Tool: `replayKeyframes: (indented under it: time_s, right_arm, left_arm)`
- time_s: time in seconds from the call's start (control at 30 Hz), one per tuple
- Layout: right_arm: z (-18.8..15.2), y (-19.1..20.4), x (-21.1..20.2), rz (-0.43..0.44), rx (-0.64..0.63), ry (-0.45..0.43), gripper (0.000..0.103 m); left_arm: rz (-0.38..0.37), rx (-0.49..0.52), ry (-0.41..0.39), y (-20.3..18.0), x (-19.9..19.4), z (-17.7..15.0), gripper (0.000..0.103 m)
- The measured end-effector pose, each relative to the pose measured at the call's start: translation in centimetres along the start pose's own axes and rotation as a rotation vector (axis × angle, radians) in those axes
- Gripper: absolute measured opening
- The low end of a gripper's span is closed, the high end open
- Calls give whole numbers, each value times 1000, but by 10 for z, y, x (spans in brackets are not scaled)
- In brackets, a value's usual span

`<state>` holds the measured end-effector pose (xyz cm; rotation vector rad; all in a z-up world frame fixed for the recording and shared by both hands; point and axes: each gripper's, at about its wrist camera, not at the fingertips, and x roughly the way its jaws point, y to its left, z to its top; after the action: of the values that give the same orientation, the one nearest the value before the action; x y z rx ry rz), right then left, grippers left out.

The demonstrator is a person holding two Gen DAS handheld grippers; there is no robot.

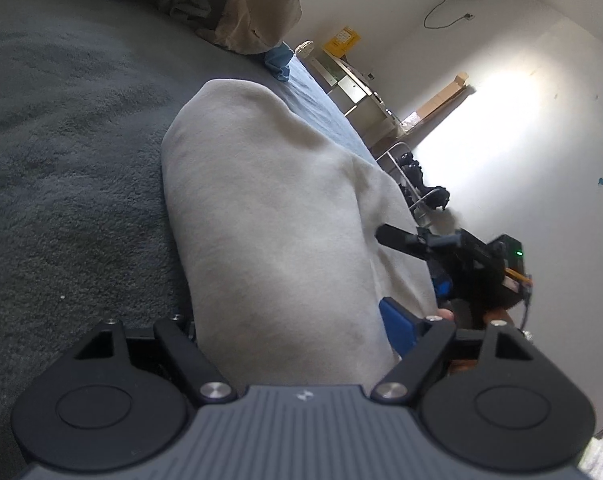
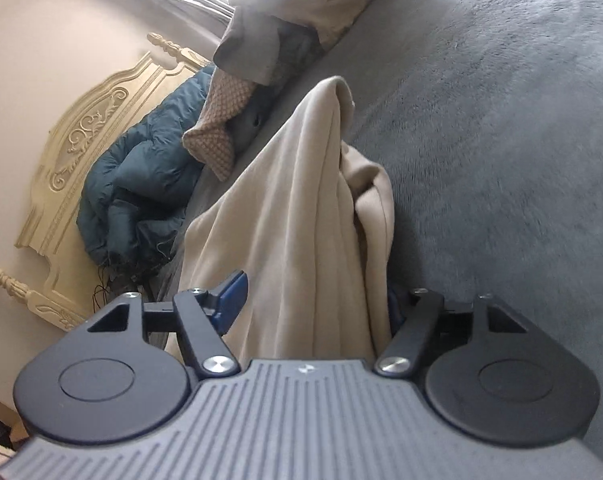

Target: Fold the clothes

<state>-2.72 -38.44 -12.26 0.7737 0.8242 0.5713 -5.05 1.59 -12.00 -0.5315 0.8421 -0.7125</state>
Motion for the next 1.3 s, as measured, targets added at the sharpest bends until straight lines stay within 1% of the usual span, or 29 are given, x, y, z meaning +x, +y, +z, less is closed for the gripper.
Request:
replayKeyframes:
  time_s: [0.17,0.27,0.33,0.4,0.47,0.53,0.6,0.67,0.73,0.8,0.87,0.9,0.97,1.0,1.03,1.1,1.17,1.2,1.23,1.3]
  right_arm:
    - [-18,4,-18,-40,0,-26,67]
    - [-30,2,-29,-39,25,-40,67]
    - [-39,7,-38,-68,16,-64,67]
    - [-46,22,-52,-145,-38,-116,67]
    - [-50,42,-66,-195,-88,-209,69]
    - [-49,62,-71,-174,-113,-260,69]
    - [-44,94,-61,-170,-183,-273,68]
    - [-42,130,-38,-235,-311,-272,68]
    - [-41,161,-6,-309,-450,-266,67]
    - [-37,182,26,-316,-562,-211,64]
    - [-33,200,61,-320,-650,-153,58]
    - [-31,207,78,-334,-696,-119,53]
    - [-26,213,105,-357,-752,-76,49]
    - [-26,211,116,-364,-767,-51,45]
    - [-28,208,124,-391,-784,-25,40]
    - [-30,186,139,-486,-770,50,38]
    - [-26,161,137,-457,-666,47,37]
    - [-23,158,134,-441,-630,40,37]
    - [-21,160,132,-451,-625,42,37]
    - [-25,180,132,-505,-694,47,37]
  left_arm:
    - [13,18,-2,-6,-12,-12,82]
    - [16,14,-4,-11,-18,-20,81]
    - [26,35,-7,-15,-20,-26,82]
    - [36,58,-14,-18,-23,-32,82]
    - [44,81,-26,-20,-24,-38,82]
    - [43,92,-39,-21,-26,-42,83]
    - [40,100,-52,-21,-27,-46,83]
    - [37,109,-65,-22,-29,-50,83]
    - [22,120,-87,-20,-31,-55,83]
    - [6,136,-113,-17,-34,-61,83]
    - [-5,159,-136,-16,-37,-67,83]
    - [-13,168,-144,-15,-37,-69,83]
    - [-33,180,-152,-13,-39,-72,83]
    - [-43,182,-154,-11,-39,-73,83]
    - [-54,184,-156,-10,-40,-74,83]
    - [-75,187,-161,-6,-41,-75,83]
    - [-91,193,-169,-4,-42,-77,84]
    - [-95,199,-172,-4,-43,-78,84]
    - [-99,205,-176,-4,-43,-80,84]
    - [-106,213,-181,-1,-45,-80,84]
